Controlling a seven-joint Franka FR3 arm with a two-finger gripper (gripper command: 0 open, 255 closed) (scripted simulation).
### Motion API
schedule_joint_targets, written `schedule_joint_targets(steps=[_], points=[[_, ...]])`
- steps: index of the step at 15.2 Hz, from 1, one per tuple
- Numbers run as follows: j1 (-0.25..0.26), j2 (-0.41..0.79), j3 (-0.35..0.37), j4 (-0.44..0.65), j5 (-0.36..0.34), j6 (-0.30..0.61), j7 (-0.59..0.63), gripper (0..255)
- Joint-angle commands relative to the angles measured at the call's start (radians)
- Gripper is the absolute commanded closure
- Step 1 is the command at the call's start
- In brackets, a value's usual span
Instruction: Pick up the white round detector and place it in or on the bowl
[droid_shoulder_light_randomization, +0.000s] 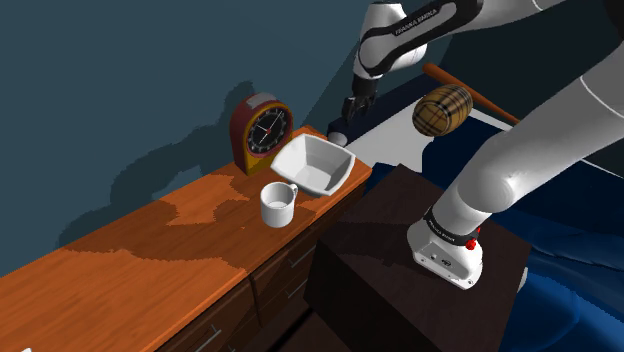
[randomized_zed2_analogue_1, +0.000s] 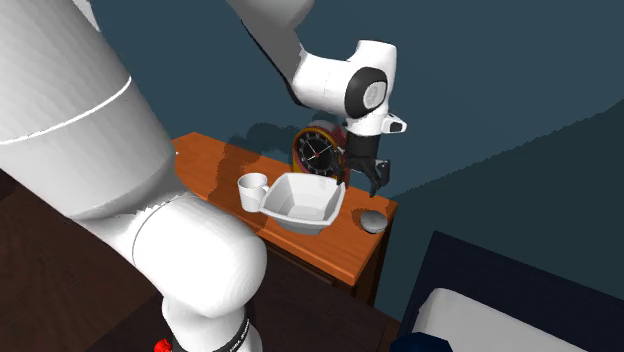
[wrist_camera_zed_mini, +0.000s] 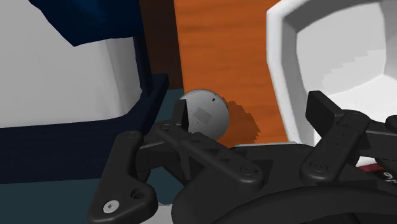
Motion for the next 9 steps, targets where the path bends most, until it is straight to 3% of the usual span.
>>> schedule_joint_targets(steps=[1,9], points=[[0.0,0.087,-0.01,0.016,0.01,0.072,-0.013,0],[-0.014,0.424,-0.023,0.128,0.093,0.293,-0.086,0]])
